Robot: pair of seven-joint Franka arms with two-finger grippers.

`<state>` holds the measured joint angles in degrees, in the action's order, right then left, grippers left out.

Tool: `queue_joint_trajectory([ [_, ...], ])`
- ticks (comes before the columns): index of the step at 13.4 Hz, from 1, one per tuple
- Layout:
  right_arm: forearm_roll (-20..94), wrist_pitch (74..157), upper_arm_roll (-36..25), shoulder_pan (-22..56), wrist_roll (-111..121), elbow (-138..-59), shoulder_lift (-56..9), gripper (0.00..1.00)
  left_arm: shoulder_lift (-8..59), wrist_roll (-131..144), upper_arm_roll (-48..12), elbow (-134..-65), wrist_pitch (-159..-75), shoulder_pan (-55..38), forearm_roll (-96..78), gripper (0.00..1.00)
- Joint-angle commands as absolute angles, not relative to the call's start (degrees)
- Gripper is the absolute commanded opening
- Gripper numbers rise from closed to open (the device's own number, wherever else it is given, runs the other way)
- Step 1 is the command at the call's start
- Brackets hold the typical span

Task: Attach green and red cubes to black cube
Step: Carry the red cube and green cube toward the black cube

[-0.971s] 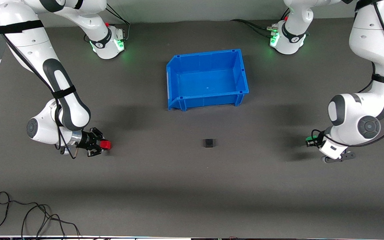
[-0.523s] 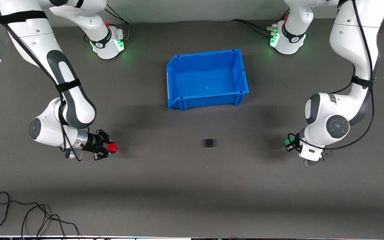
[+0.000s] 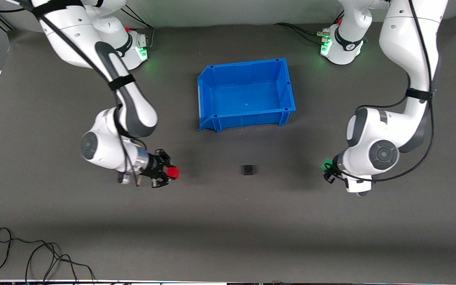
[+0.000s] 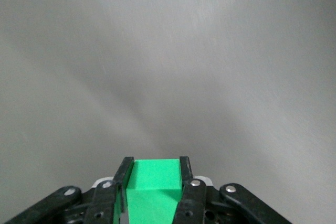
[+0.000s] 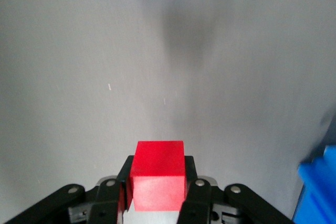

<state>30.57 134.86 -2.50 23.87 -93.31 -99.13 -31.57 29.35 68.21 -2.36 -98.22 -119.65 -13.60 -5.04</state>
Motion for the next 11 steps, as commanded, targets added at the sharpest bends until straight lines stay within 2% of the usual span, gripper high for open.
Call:
queue_joint_trajectory([
  [1, 30.9, 135.5, -3.2, 28.0, -99.7, -90.6, -38.6, 0.35, 31.9, 77.1, -1.4, -96.3, -120.5, -19.1, -10.1, 0.00],
  [4, 30.8, 138.8, -3.3, 32.8, -106.0, -86.1, -43.1, 0.35, 33.0, 89.7, -1.4, -96.4, -127.1, -22.4, -10.4, 0.00],
  [8, 30.9, 141.8, -3.3, 36.6, -110.6, -81.5, -47.9, 0.35, 38.7, 108.7, -1.4, -96.4, -140.5, -26.9, -9.9, 0.00],
  [11, 30.9, 144.2, -3.3, 38.4, -110.7, -79.7, -50.3, 0.35, 39.5, 112.8, -1.4, -96.3, -141.5, -27.5, -10.0, 0.00],
])
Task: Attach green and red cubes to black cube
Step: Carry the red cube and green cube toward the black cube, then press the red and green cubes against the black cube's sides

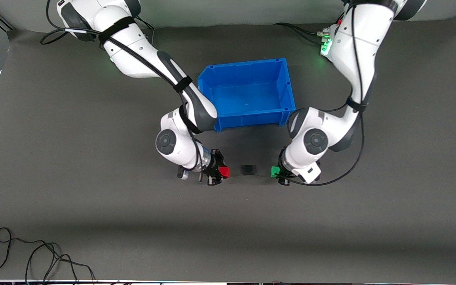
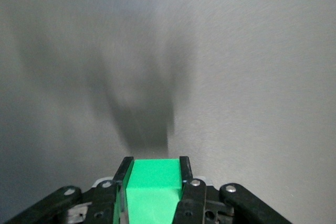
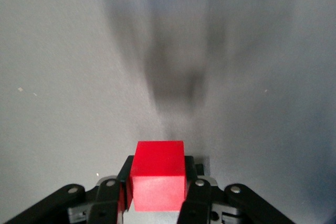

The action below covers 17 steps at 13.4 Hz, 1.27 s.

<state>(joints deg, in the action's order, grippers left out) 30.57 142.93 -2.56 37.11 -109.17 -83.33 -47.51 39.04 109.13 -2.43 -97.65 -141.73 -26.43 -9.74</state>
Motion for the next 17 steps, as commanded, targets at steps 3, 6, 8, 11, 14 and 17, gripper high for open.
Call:
queue_joint_trajectory([
  [3, 30.8, 146.3, -3.5, 40.6, -112.8, -77.3, -53.1, 0.35, 39.7, 115.3, -1.4, -96.3, -141.4, -29.4, -10.2, 0.00],
  [6, 30.8, 148.4, -3.5, 41.9, -113.0, -76.9, -54.5, 0.36, 41.0, 117.0, -1.4, -96.1, -141.6, -31.9, -10.3, 0.00],
  [8, 30.8, 149.1, -3.5, 42.3, -113.0, -76.9, -55.2, 0.35, 41.5, 117.1, -1.4, -96.1, -142.6, -32.2, -10.3, 0.00],
  [11, 30.1, 149.2, -3.5, 42.5, -112.9, -76.9, -55.3, 0.36, 42.3, 119.4, -1.4, -96.1, -145.1, -32.5, -9.8, 0.00],
  [14, 29.4, 149.2, -3.5, 42.5, -113.0, -76.9, -55.4, 0.36, 42.7, 119.4, -1.4, -95.8, -145.5, -32.5, -9.8, 0.00],
  [17, 29.4, 149.2, -3.5, 43.5, -113.0, -77.0, -55.3, 0.36, 43.2, 119.4, -1.4, -94.7, -145.5, -32.5, -9.8, 0.00],
])
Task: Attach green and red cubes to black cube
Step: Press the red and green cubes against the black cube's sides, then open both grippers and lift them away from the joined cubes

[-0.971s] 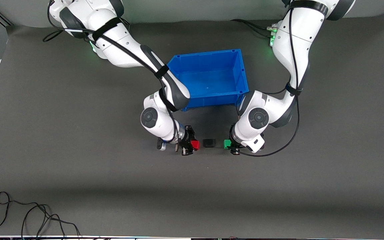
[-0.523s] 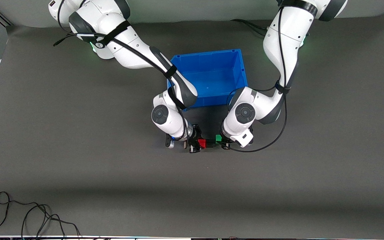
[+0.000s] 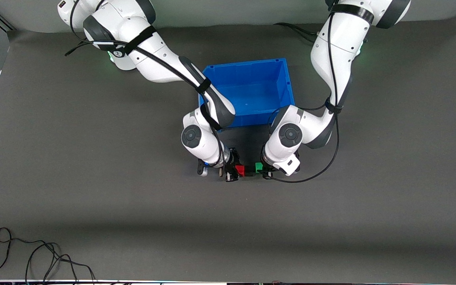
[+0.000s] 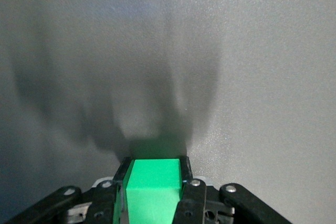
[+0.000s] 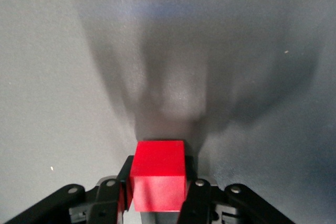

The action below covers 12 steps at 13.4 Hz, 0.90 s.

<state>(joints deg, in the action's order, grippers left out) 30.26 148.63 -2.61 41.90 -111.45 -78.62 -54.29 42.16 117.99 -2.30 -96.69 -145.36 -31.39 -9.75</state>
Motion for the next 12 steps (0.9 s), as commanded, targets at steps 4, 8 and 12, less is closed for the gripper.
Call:
queue_joint_trajectory([
  [4, 29.0, 149.2, -3.5, 43.6, -113.0, -77.0, -55.3, 0.45, 43.2, 119.4, -1.3, -93.5, -144.9, -32.5, -10.2, 0.00],
  [8, 26.7, 149.2, -3.6, 43.0, -112.6, -77.0, -55.0, 1.00, 43.3, 118.7, -1.2, -93.6, -144.7, -32.5, -8.1, 0.66],
  [12, 24.3, 146.4, -4.0, 40.5, -111.6, -77.0, -53.3, 1.00, 43.1, 119.0, -0.9, -93.8, -144.1, -32.3, -5.7, 1.00],
])
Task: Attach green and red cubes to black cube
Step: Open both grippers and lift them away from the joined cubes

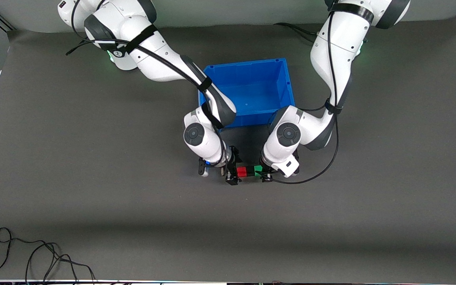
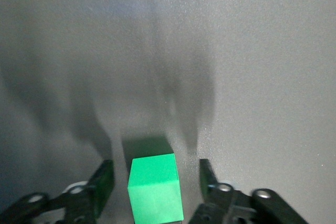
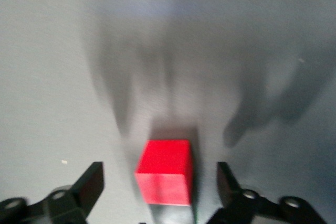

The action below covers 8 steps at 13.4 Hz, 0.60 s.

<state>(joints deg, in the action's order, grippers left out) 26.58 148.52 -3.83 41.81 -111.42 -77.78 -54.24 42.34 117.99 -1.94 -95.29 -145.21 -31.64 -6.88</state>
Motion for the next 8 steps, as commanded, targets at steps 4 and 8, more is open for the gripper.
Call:
queue_joint_trajectory([
  [4, 20.2, 136.3, -6.1, 38.2, -111.5, -76.6, -47.7, 1.00, 37.6, 115.0, 1.4, -94.1, -132.8, -31.1, -2.1, 1.00],
  [8, 16.6, 121.9, -6.2, 31.8, -100.2, -76.8, -39.5, 1.00, 27.2, 98.2, 1.6, -100.2, -126.2, -26.0, -1.8, 1.00],
])
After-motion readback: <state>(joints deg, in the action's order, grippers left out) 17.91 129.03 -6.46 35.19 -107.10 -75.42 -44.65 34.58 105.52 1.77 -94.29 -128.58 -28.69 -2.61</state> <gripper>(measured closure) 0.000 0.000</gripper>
